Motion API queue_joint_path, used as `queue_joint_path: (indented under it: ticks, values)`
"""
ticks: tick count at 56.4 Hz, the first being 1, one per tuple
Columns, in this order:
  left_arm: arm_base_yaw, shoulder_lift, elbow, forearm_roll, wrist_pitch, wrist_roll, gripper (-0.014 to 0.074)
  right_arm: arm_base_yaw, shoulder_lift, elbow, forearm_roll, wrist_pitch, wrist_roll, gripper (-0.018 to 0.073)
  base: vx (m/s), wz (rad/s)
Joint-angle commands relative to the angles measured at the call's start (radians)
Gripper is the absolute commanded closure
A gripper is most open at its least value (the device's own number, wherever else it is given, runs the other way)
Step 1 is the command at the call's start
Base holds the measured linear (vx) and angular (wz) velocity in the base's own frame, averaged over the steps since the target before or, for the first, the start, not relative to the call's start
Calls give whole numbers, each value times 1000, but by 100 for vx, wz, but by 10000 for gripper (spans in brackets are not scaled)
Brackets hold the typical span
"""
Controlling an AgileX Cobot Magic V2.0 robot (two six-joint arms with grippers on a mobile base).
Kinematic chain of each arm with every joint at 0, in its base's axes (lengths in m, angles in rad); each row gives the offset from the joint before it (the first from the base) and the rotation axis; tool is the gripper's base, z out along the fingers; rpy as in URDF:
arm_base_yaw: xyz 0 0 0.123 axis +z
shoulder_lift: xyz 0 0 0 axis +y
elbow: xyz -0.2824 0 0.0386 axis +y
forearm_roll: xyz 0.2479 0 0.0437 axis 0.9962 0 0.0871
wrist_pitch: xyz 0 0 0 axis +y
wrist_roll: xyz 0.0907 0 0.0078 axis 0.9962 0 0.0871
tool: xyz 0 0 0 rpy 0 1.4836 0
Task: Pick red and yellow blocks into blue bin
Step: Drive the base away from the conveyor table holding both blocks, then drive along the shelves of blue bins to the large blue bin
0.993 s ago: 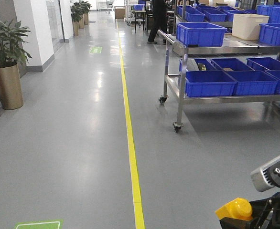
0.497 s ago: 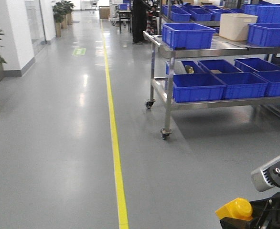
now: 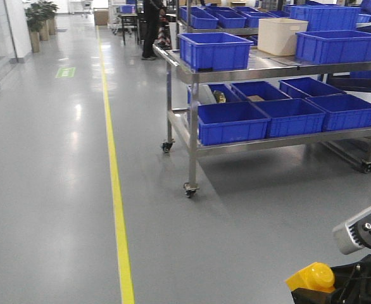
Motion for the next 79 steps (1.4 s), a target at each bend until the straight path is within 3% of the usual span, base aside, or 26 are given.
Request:
queue_joint_path:
  ticks: [1, 48, 79]
  values:
    - [-8, 20, -23, -5, -88, -7, 311, -1, -14, -28, 13, -59, -12, 303, 41, -21]
    - [-8, 20, -23, -5, -88, -7, 311, -1, -11, -28, 13, -47, -12, 303, 41, -23]
    - [-8, 20, -23, -5, -88, -7, 311, -1, -11, -28, 13, -36, -12, 303, 42, -46]
